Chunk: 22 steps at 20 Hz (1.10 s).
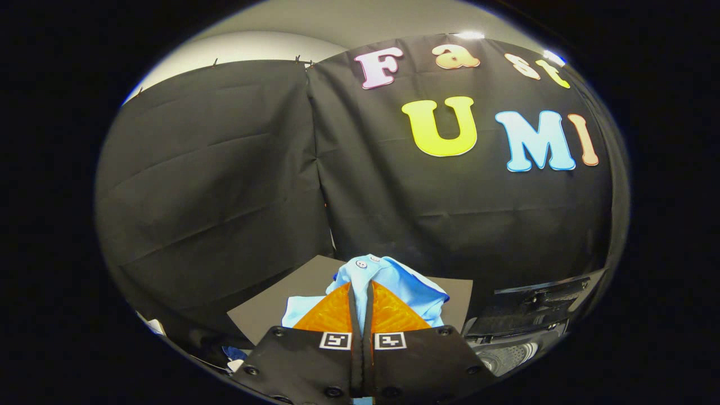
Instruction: Put the clothes into the washing machine and then close the washing machine lid.
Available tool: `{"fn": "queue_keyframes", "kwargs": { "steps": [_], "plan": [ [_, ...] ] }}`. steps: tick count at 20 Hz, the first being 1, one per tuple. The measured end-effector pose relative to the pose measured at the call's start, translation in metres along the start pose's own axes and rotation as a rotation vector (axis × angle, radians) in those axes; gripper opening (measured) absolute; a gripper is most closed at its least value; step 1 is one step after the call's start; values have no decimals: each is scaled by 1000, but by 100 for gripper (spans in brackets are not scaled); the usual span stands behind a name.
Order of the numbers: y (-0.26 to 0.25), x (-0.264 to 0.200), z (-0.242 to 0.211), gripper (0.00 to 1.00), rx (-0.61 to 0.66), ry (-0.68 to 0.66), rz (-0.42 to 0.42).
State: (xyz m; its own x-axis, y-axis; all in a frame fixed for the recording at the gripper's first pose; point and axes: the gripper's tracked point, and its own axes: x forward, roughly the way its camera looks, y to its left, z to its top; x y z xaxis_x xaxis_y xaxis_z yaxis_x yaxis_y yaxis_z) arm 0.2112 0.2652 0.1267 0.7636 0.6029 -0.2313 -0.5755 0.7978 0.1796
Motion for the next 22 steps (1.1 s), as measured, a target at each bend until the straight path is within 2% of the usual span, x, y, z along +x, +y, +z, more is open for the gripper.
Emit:
{"fn": "queue_keyframes", "kwargs": {
  "steps": [22],
  "plan": [
    [-155, -69, -20, 1, 57, -13, -222]
  ]
}}
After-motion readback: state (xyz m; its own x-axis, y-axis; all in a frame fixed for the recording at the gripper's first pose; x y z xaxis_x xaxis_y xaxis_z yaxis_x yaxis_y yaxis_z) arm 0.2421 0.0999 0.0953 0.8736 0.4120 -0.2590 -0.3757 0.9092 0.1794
